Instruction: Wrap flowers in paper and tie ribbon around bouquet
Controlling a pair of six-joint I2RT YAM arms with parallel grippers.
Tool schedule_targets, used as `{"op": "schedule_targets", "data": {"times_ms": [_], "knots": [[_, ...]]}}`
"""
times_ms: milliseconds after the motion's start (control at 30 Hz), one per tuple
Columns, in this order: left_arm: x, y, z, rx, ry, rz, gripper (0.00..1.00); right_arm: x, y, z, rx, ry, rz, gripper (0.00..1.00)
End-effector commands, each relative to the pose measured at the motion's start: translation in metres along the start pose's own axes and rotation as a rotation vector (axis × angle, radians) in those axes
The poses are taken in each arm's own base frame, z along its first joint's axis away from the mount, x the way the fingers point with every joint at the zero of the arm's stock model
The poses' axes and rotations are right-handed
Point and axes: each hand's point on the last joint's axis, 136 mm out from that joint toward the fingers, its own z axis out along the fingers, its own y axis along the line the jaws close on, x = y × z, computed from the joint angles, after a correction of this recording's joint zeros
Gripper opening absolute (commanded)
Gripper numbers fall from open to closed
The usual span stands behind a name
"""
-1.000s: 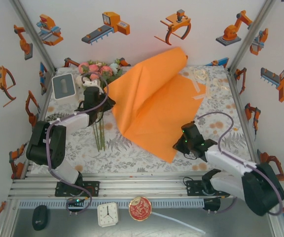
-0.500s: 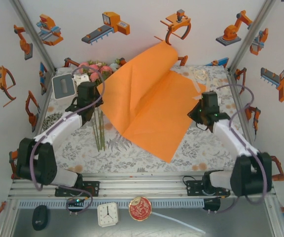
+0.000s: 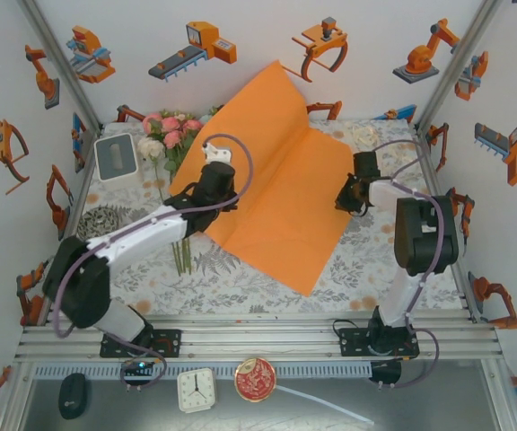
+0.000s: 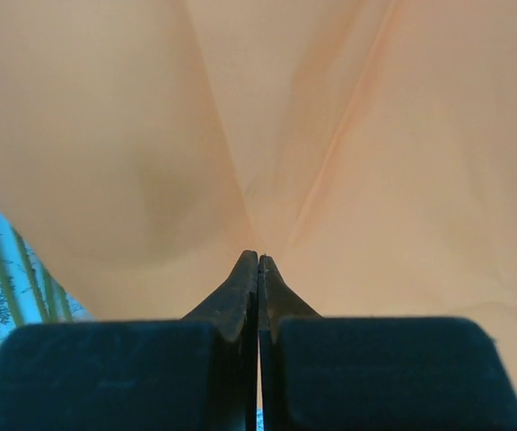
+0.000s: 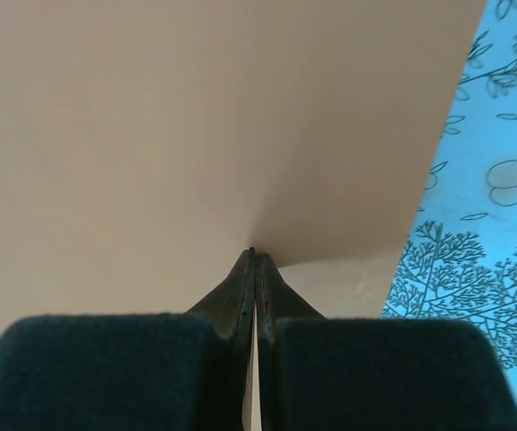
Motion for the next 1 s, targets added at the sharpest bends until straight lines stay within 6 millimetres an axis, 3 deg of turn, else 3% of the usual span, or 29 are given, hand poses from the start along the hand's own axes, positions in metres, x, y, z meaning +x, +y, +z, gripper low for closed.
{"op": "schedule_targets", "data": {"times_ms": [0, 200, 300, 467, 567, 700, 867, 967], "knots": [[0.010, -0.006, 0.014, 0.004, 0.058, 0.004, 0.00, 0.018, -0.025, 0.003, 0.073, 0.014, 0.025, 0.00], [0.035, 0.000, 0.055, 0.029, 0.152, -0.059, 0.00, 0.049, -0.059, -0.014, 0.192, 0.058, 0.091, 0.00], [0.045, -0.006, 0.077, 0.081, 0.194, -0.013, 0.03, 0.069, -0.073, -0.030, 0.208, 0.050, 0.148, 0.00], [0.065, -0.001, 0.115, 0.079, 0.283, 0.006, 0.03, 0.097, -0.086, -0.053, 0.176, 0.027, 0.218, 0.00], [0.067, -0.002, 0.128, 0.099, 0.267, 0.016, 0.05, 0.108, -0.091, -0.061, 0.172, 0.029, 0.224, 0.00], [0.063, -0.011, 0.131, 0.145, 0.248, 0.037, 0.09, 0.097, -0.083, -0.061, 0.140, 0.001, 0.192, 0.00], [0.056, -0.003, 0.132, 0.105, 0.244, 0.029, 0.11, 0.070, -0.058, -0.065, 0.091, -0.011, 0.197, 0.00], [0.037, -0.005, 0.124, 0.121, 0.190, 0.016, 0.24, 0.063, -0.053, -0.063, 0.079, -0.019, 0.218, 0.00]]}}
